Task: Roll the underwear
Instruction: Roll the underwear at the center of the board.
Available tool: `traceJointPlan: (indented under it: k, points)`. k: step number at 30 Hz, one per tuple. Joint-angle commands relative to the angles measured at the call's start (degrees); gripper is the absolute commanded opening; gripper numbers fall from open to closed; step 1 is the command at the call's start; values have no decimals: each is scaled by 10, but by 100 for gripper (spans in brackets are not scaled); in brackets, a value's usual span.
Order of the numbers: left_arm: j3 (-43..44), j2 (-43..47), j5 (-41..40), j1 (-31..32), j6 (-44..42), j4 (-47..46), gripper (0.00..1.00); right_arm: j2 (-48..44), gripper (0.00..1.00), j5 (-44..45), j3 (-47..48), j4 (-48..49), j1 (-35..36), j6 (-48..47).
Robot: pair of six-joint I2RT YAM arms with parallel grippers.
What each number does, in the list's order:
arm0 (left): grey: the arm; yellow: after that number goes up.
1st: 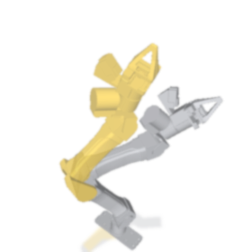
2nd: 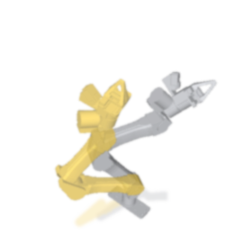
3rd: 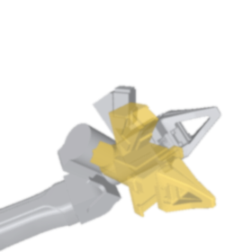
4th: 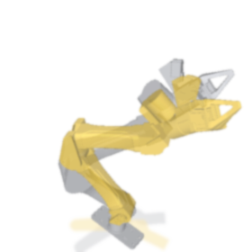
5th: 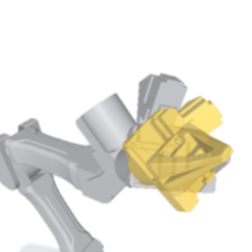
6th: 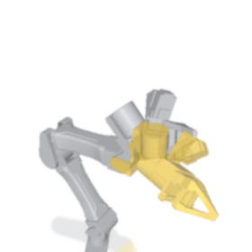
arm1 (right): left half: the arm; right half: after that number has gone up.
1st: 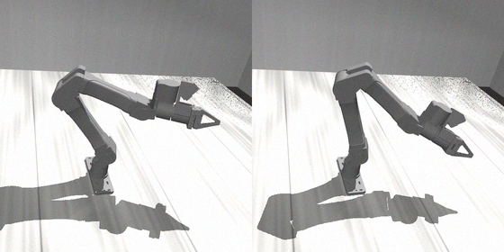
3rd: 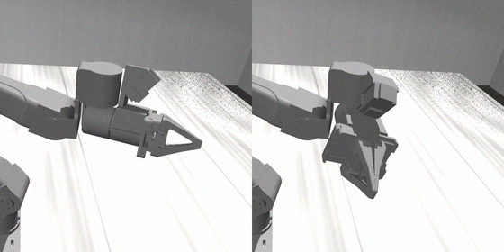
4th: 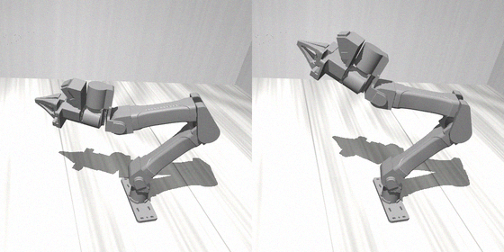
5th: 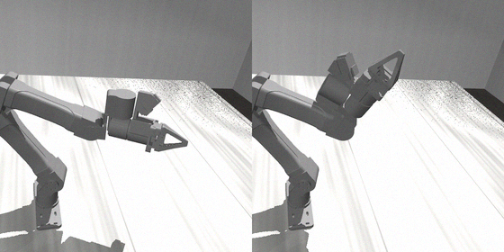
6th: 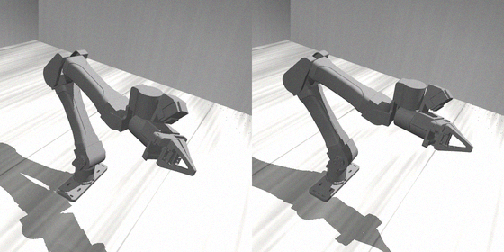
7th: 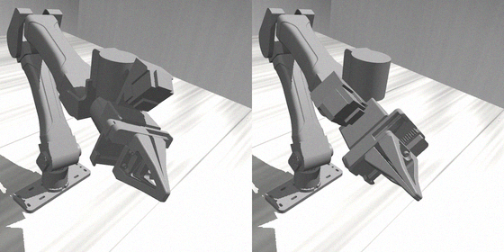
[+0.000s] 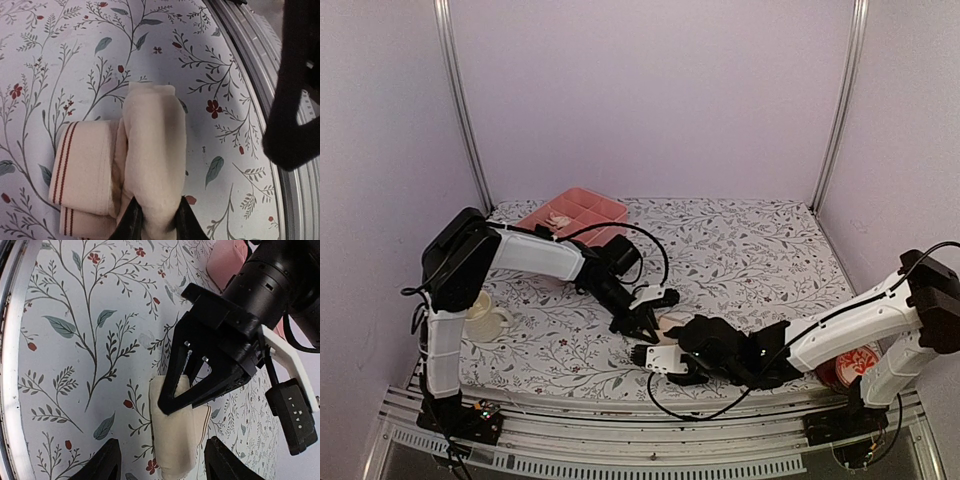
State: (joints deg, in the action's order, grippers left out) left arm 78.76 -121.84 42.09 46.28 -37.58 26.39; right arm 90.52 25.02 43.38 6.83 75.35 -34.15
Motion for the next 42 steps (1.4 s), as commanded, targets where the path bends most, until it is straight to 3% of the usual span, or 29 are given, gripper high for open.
traceJointPlan:
  k: [1, 4, 8, 22, 33, 42]
  points:
    - [-22, -51, -29, 2, 15, 100, 0, 55, 53, 38, 25, 5, -9, -17]
    - [-21, -52, -29, 0, 16, 101, 0, 90, 45, 45, 34, 6, -22, -19]
    - [-21, -52, -28, 0, 16, 101, 0, 126, 44, 52, 41, 11, -32, -22]
    - [-21, -52, -27, 0, 17, 102, 0, 141, 54, 76, 32, 53, -39, -40]
    - [-21, -51, -25, -1, 18, 102, 0, 167, 53, 110, 35, 66, -40, -54]
    - [-21, -52, -21, -2, 15, 105, 0, 188, 28, 111, 53, 32, -51, -44]
